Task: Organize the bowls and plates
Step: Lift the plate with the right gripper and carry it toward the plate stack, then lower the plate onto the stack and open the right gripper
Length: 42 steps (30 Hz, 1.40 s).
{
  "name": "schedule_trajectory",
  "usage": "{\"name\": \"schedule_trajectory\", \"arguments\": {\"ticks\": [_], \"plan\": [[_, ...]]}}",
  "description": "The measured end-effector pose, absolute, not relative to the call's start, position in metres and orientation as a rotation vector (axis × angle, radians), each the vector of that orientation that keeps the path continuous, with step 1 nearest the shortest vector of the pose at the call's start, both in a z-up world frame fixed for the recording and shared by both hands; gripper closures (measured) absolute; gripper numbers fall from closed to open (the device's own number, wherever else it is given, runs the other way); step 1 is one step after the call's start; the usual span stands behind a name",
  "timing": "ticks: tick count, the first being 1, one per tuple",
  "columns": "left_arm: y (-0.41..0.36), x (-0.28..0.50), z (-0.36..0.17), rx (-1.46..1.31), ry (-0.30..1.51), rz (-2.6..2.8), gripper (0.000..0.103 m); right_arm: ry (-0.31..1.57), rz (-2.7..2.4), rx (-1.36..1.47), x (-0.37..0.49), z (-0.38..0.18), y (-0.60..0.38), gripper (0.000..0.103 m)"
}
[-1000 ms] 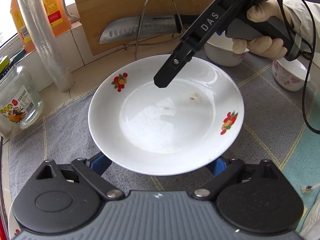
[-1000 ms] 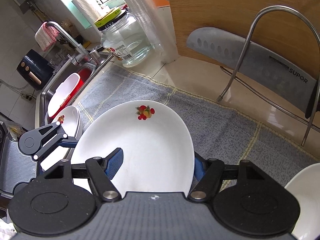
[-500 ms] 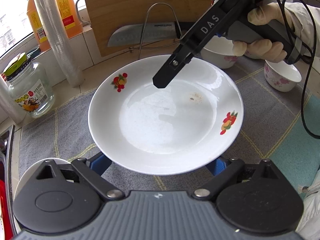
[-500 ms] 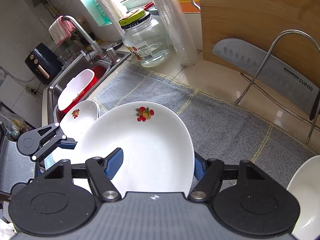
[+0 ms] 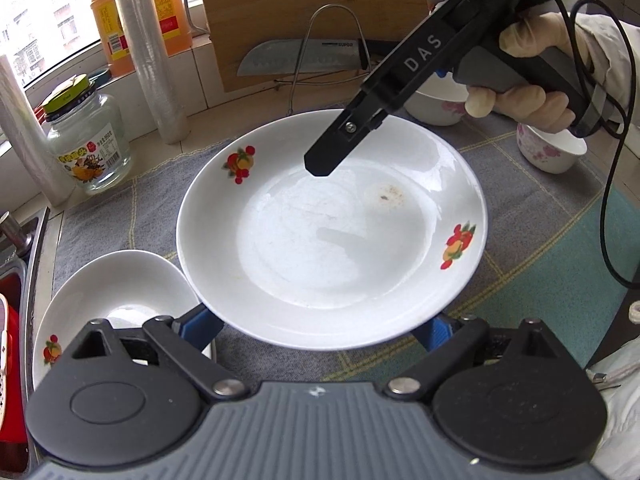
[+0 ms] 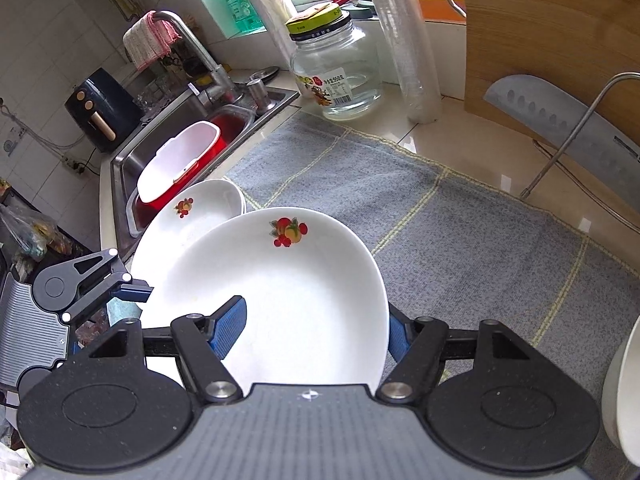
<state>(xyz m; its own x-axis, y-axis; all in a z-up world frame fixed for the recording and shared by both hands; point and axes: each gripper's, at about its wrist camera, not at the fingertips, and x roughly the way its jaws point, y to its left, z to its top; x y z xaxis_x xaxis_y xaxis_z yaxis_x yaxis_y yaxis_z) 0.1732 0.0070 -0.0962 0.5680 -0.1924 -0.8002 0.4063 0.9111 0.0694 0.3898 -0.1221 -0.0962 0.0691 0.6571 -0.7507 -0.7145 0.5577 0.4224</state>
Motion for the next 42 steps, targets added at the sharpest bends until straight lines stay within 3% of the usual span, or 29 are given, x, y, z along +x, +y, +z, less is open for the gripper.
{"name": "schedule_trajectory", "arguments": {"ticks": [26, 42], "plan": [[0.123, 0.143, -0.091, 0.296, 0.88, -0.409, 0.006, 1.074, 0.967, -0.061, 0.348, -0.092, -0.007, 0.027], [0.152, 0.143, -0.102, 0.263, 0.9, -0.403, 0.006, 1.11, 0.955, -0.09, 0.344, -0.108, 0.036, 0.027]]}}
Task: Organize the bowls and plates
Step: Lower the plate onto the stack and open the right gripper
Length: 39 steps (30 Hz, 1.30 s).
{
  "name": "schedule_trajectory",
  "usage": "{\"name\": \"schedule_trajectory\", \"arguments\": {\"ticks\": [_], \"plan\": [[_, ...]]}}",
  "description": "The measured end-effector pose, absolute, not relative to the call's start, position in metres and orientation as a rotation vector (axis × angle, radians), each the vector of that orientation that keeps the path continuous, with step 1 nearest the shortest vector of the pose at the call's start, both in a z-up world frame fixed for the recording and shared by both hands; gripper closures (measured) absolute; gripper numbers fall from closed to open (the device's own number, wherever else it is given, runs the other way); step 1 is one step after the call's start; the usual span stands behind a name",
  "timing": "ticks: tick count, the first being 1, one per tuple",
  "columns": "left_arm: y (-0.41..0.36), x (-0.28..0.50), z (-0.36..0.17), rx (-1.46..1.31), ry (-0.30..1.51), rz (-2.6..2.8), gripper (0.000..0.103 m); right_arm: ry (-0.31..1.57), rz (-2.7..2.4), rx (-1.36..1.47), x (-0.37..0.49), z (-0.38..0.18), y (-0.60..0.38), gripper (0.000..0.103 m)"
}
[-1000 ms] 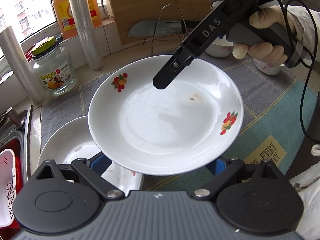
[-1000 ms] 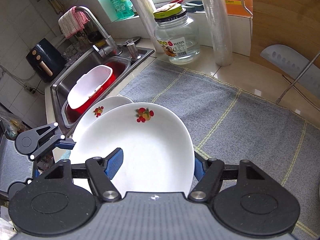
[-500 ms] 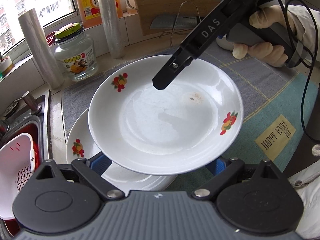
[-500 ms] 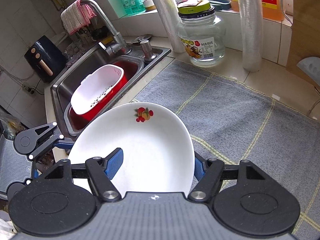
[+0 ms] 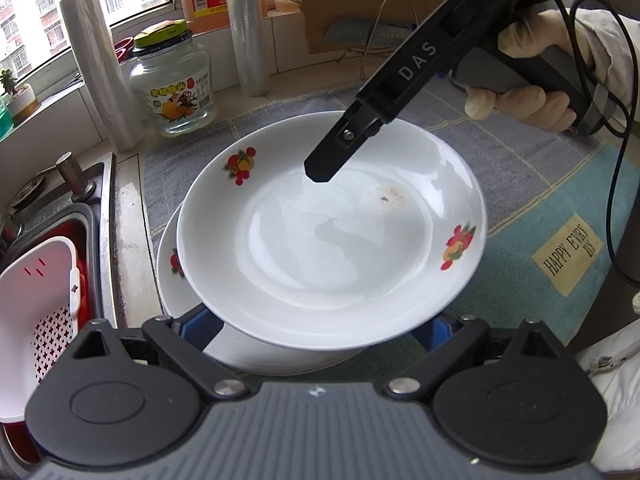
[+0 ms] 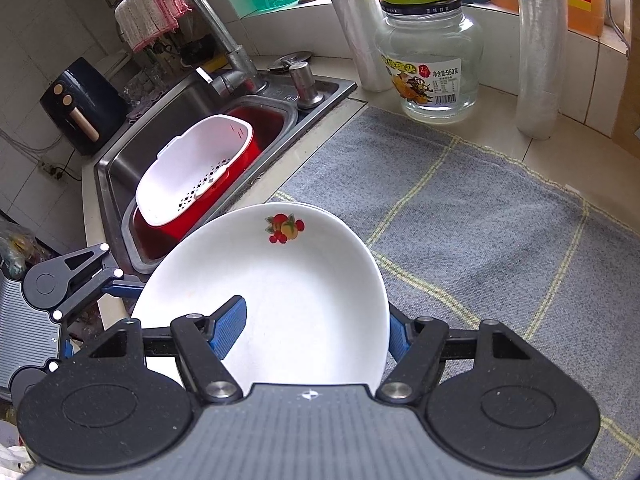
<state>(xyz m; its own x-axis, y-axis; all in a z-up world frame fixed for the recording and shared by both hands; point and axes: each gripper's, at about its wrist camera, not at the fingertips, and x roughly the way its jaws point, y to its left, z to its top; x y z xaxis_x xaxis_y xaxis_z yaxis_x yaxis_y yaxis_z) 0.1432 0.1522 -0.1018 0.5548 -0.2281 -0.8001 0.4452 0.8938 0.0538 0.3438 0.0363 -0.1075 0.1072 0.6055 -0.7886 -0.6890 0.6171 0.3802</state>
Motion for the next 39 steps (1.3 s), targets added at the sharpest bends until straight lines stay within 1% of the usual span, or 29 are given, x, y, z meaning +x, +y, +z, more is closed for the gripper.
{"name": "schedule_trajectory", "arguments": {"ticks": [18, 39], "plan": [[0.156, 0.154, -0.11, 0.218, 0.949, -0.434, 0.006, 1.143, 0.915, -0.144, 0.346, -0.119, 0.049, 0.027], [0.16, 0.156, -0.103, 0.146, 1.021, -0.452, 0.006, 1.169, 0.915, -0.201, 0.347, -0.122, 0.06, 0.025]]}}
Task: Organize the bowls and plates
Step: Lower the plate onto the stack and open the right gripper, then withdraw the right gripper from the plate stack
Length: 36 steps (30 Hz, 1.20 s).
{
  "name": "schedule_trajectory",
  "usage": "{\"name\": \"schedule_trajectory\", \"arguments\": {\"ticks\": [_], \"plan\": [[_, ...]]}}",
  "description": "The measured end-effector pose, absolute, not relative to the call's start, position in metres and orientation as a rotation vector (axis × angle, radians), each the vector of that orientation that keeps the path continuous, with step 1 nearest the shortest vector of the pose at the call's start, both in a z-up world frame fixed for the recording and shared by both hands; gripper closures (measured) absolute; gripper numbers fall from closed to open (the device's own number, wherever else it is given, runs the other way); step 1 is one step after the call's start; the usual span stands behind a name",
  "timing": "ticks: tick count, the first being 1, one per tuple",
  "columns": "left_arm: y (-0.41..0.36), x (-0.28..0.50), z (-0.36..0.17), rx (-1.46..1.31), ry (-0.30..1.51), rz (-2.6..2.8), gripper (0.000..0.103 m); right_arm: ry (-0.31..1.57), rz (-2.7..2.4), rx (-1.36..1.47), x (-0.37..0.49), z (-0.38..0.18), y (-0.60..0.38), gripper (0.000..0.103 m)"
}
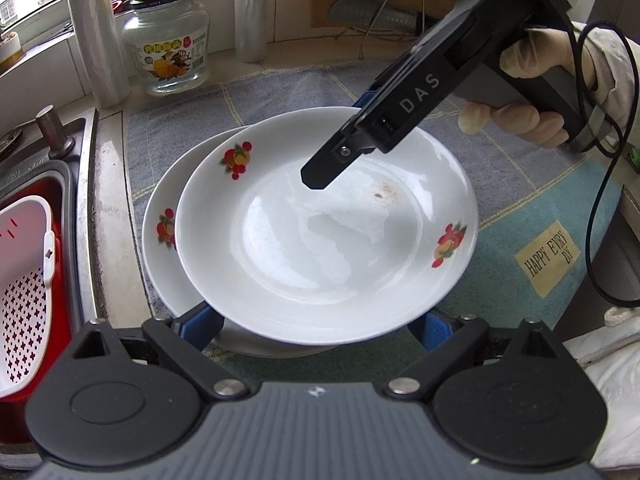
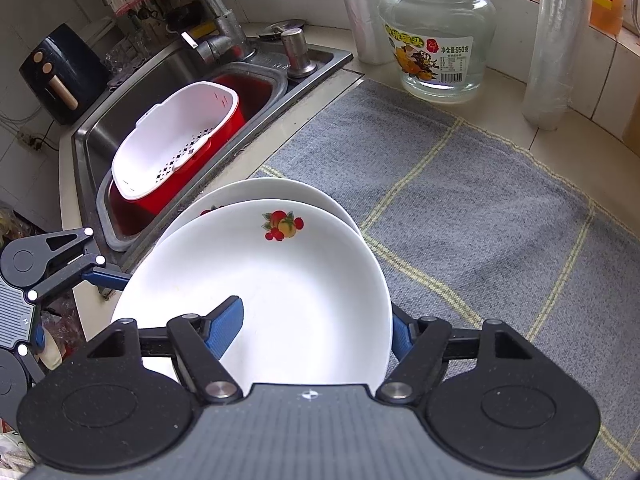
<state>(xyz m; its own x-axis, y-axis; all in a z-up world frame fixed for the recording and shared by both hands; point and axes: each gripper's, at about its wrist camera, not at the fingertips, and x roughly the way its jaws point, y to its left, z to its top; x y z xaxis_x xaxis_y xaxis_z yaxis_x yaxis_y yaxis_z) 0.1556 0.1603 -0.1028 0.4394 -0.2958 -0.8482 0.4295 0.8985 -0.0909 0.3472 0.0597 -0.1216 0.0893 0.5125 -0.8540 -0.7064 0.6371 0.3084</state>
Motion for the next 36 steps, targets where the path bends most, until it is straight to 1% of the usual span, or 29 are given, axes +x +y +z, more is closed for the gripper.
{"name": "schedule_trajectory", "arguments": {"ticks": [30, 31, 33, 34, 35, 36], "plan": [[0.156, 0.151, -0.096, 0.195, 1.01, -0.442, 0.004, 1.179, 0.917, -0.214, 0.345, -0.117, 0.061, 0.022], [0.157, 0.151, -0.095, 0.187, 1.007, -0.445, 0.004, 1.179, 0.917, -0.213, 0.344, -0.117, 0.061, 0.021], [0.158, 0.152, -0.093, 0.175, 1.001, -0.445, 0.004, 1.175, 0.919, -0.212, 0.343, -0.116, 0.06, 0.013], [0.158, 0.151, -0.091, 0.176, 0.993, -0.438, 0.004, 1.17, 0.92, -0.213, 0.342, -0.116, 0.06, 0.006], [0.158, 0.151, -0.09, 0.179, 0.988, -0.431, 0.004, 1.16, 0.921, -0.217, 0.34, -0.115, 0.06, 0.003], [0.158, 0.151, -0.089, 0.181, 0.982, -0.425, 0.004, 1.154, 0.919, -0.222, 0.338, -0.114, 0.06, 0.003]]}}
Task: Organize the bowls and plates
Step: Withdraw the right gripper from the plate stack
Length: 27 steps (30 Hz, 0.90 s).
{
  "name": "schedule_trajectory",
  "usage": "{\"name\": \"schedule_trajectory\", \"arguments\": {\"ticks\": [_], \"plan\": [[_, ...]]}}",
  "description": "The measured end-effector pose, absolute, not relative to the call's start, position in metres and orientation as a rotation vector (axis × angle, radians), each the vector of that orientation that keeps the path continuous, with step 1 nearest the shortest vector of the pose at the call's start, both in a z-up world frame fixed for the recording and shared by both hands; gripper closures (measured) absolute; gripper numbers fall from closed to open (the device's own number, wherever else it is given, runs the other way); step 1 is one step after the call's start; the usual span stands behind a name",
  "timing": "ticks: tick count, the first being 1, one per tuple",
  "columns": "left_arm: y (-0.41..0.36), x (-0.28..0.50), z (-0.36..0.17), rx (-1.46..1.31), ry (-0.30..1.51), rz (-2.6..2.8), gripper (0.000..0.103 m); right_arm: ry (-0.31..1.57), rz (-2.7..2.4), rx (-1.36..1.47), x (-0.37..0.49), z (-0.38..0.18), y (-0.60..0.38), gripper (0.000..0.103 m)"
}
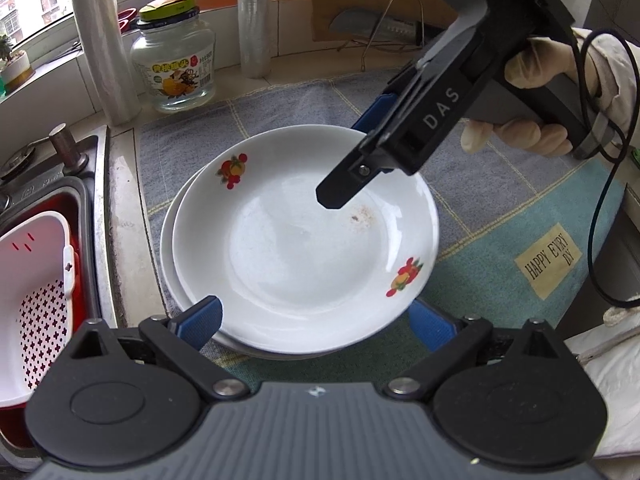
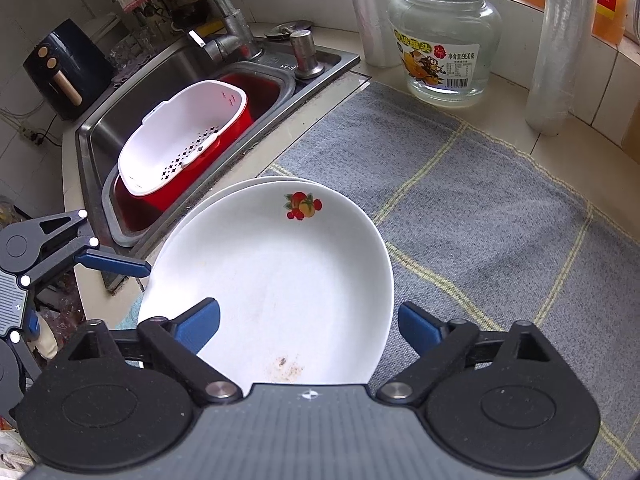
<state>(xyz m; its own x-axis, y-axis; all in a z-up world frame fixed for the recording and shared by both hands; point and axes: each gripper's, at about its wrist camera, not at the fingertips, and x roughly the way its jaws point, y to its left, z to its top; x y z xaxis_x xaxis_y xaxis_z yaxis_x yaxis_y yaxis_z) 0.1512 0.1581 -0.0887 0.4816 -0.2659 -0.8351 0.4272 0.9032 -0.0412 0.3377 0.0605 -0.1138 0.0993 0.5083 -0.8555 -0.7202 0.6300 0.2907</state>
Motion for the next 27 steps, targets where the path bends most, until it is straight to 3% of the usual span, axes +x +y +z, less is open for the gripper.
{"name": "schedule_trajectory", "arguments": {"ticks": [10, 27], "plan": [[0.157, 0.147, -0.085, 0.237, 0.88, -0.295, 0.003, 1.046, 0.824, -0.24, 0.321, -0.113, 0.051, 0.0], [0.157, 0.152, -0.074, 0.077, 0.795, -0.118, 0.002, 0.782, 0.502, -0.26, 0.261, -0.102, 0.009, 0.0]]}}
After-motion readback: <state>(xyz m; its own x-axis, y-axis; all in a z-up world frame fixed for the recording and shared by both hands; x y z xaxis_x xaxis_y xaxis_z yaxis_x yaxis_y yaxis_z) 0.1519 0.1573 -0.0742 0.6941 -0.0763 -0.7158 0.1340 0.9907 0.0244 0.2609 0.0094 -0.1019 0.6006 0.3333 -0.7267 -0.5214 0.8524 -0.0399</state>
